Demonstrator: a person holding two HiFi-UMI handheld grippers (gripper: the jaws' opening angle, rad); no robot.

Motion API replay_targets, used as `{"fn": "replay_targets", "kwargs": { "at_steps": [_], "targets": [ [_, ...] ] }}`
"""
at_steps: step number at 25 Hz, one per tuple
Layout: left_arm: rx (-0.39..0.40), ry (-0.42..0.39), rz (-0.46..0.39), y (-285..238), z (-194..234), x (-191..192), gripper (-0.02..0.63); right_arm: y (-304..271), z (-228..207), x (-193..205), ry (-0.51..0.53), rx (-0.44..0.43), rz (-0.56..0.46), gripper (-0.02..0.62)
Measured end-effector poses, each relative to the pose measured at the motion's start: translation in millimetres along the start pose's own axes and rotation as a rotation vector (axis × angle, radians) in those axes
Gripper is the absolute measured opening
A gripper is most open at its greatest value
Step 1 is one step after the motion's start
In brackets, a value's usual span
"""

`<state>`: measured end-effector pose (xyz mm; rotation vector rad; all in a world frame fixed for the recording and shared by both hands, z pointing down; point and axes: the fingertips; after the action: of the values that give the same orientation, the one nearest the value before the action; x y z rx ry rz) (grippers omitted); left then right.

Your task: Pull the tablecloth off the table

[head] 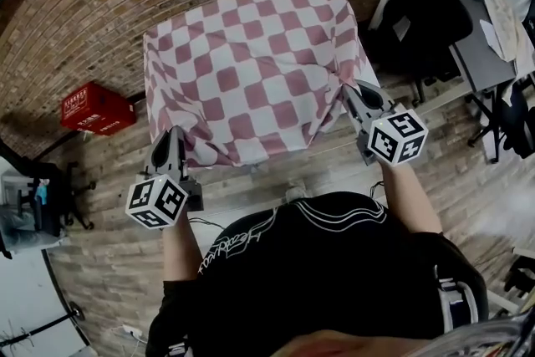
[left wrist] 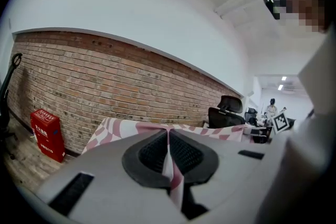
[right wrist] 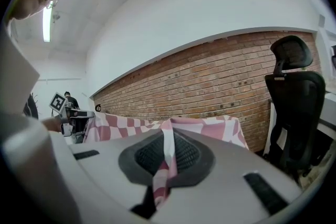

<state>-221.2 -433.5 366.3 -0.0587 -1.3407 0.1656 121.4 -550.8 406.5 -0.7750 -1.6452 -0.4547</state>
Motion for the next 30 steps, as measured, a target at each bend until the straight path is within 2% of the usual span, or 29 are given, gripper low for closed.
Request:
{"fn": "replay_targets", "kwargs": {
  "at_steps": [9,19,30],
  "targets": [
    [0.108,-0.001,0.017,20.6,-1.5,-9.3,0.006,24.6,30.6,8.4,-0.027,0.105,0.01,-0.002],
    [0.2,0.013,0.051,71.6,16.2,-6.4,0.006,57.5,76.7,25.8,-0.091,0.221,-0.004,-0.002],
    [0.292,0.03,0.033,118.2,19.4,-10.5,0.006,97.5,142.0,34.3,-0.09,0.263,-0.027,-0.002]
  ]
}}
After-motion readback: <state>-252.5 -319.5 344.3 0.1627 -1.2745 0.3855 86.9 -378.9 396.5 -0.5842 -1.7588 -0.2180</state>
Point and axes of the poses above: the fingertips, and each gripper's own axes: y backward along the fingers, z to its left, x out of its underside, and after that the axes turned 8 degrees about -z, right-handed
